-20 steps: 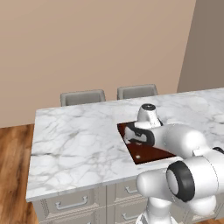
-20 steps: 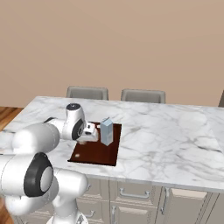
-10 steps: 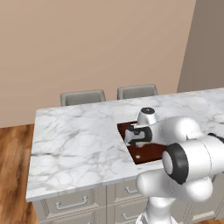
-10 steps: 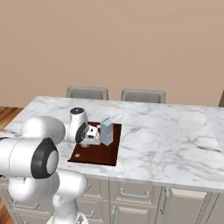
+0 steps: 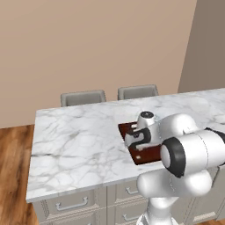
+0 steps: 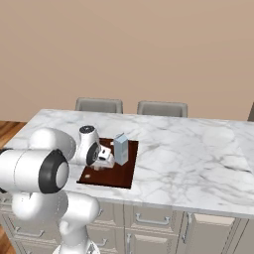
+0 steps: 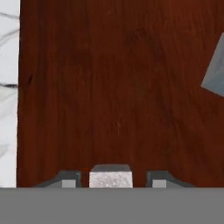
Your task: Take out the milk from the fridge and place it on the tray on the counter. Then take the sugar cube near the tray and place it in the tray.
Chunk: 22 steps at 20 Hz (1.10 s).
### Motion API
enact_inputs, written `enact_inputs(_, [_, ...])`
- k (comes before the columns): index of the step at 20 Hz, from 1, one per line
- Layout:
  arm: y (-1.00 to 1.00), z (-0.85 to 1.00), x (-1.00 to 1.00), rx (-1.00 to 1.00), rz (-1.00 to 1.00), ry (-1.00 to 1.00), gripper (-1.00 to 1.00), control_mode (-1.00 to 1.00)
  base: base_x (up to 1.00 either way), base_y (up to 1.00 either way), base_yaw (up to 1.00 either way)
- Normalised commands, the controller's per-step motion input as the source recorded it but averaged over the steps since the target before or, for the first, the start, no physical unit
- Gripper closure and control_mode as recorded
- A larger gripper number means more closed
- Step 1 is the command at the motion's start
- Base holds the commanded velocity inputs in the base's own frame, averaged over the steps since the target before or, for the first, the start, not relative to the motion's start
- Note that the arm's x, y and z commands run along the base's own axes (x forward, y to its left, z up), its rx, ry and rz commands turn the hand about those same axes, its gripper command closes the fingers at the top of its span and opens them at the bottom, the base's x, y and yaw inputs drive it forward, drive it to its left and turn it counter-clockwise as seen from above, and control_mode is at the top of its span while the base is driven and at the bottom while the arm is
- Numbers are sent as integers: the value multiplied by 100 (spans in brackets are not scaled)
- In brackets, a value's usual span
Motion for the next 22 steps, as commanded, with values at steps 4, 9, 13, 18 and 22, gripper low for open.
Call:
enact_inputs(4, [0, 69, -28, 6, -9, -1, -100, -100, 0, 0, 0])
enact_inputs(9, [0, 77, -34, 3, -12, 0, -100, -100, 0, 0, 0])
enact_inputs(13, [0, 79, -61, 0, -13, -4, -100, -100, 0, 0, 0])
enact_inputs(18, [0, 100, -62, 1, -9, -2, -100, -100, 0, 0, 0])
enact_inputs(22, [-1, 100, -79, 0, -1, 6, -100, -100, 0, 0, 0])
